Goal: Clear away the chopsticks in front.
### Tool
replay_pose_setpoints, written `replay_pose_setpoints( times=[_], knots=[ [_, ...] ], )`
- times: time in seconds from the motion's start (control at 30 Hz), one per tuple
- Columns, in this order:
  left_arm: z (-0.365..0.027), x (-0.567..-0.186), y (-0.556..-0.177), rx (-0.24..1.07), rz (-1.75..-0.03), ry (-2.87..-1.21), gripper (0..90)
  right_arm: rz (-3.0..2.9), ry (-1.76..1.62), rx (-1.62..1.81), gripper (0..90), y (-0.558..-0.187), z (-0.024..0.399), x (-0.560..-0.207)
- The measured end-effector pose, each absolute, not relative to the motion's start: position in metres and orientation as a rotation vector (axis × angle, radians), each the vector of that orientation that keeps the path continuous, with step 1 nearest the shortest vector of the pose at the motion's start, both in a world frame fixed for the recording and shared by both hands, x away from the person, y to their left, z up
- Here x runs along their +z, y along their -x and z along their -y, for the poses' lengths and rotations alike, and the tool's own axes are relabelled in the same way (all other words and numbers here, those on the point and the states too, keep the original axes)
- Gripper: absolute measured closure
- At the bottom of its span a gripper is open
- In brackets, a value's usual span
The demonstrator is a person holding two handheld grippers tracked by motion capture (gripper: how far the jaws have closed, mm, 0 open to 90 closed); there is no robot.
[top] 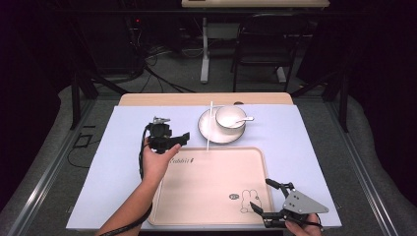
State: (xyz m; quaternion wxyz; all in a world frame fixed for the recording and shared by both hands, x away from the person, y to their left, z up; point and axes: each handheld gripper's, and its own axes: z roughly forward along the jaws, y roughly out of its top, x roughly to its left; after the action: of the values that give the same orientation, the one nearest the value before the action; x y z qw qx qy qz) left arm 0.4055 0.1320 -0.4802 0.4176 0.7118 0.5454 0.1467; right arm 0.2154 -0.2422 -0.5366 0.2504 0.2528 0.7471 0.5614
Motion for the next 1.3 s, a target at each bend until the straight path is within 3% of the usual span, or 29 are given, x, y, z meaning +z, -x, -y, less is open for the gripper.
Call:
replay_pose_setpoints(
  times=[0.73, 1.3],
  knots=[
    [-0.116, -0.452, -0.459, 0.359, -1.401, -1.787, 27.2, -2.032, -0.691, 1.53, 14.5, -0.215, 0.243, -0.537],
    [-0.107, -0.463, -0.492, 0.308, -1.468, -1.78, 31.8, -2.036, -0.686, 1.528, 14.5, -0.215, 0.242, -0.537]
  ],
)
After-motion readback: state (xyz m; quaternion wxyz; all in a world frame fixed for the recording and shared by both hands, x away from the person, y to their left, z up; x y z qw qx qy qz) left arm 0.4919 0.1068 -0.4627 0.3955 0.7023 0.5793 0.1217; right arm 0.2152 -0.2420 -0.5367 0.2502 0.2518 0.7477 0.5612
